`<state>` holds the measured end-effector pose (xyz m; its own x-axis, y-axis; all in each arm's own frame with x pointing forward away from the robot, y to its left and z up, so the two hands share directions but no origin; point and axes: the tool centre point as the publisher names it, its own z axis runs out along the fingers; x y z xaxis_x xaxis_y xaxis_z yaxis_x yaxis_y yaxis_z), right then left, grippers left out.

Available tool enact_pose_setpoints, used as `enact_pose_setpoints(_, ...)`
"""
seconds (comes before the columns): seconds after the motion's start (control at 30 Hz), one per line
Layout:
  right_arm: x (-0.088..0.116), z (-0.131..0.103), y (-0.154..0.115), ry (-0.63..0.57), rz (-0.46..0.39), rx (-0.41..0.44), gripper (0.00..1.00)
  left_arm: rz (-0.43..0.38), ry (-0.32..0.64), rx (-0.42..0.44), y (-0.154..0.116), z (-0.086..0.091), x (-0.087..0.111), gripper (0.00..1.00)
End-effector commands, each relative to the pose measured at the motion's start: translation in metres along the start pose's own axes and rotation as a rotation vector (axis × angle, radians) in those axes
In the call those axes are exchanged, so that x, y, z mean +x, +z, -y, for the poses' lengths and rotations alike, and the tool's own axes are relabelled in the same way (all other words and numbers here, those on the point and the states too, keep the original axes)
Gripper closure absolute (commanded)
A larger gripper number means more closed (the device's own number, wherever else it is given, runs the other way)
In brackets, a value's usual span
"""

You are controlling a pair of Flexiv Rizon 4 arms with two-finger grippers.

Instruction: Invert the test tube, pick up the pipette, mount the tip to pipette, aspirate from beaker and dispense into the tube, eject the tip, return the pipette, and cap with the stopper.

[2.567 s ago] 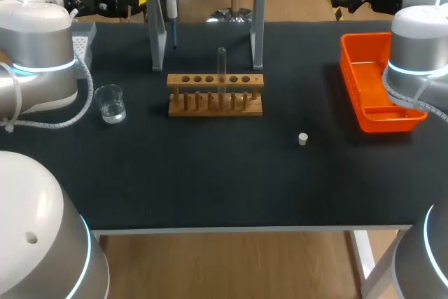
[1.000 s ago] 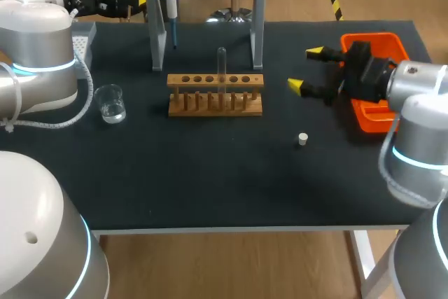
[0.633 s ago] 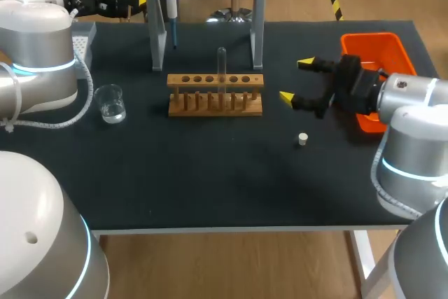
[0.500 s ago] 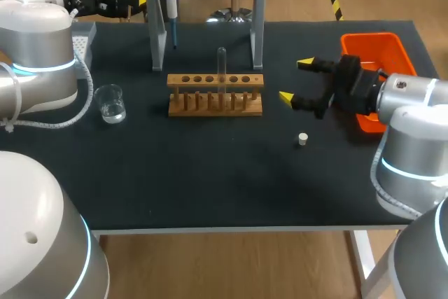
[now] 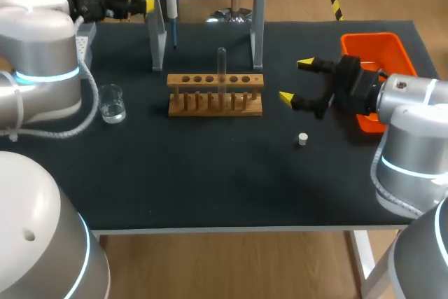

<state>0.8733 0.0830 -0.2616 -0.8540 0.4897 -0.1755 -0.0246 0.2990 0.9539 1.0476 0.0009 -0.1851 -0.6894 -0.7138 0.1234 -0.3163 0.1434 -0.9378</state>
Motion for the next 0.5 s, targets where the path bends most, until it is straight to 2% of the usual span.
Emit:
enact_pose_setpoints(0.03,0.000,0.000,0.000,0.000,0.001,0.001,0.00,0.009,0.041,0.125,-0.021,-0.033,0.053,0.00)
enact_pose_setpoints(0.23,0.000,0.000,0.000,0.000,0.001,0.001,0.00,-0.051,0.105,0.146,-0.033,-0.059,0.102,0.00)
enact_pose_setpoints(0.5,0.000,0.000,0.000,0.000,0.001,0.001,0.00,-0.099,0.166,0.096,-0.029,-0.086,0.139,0.00)
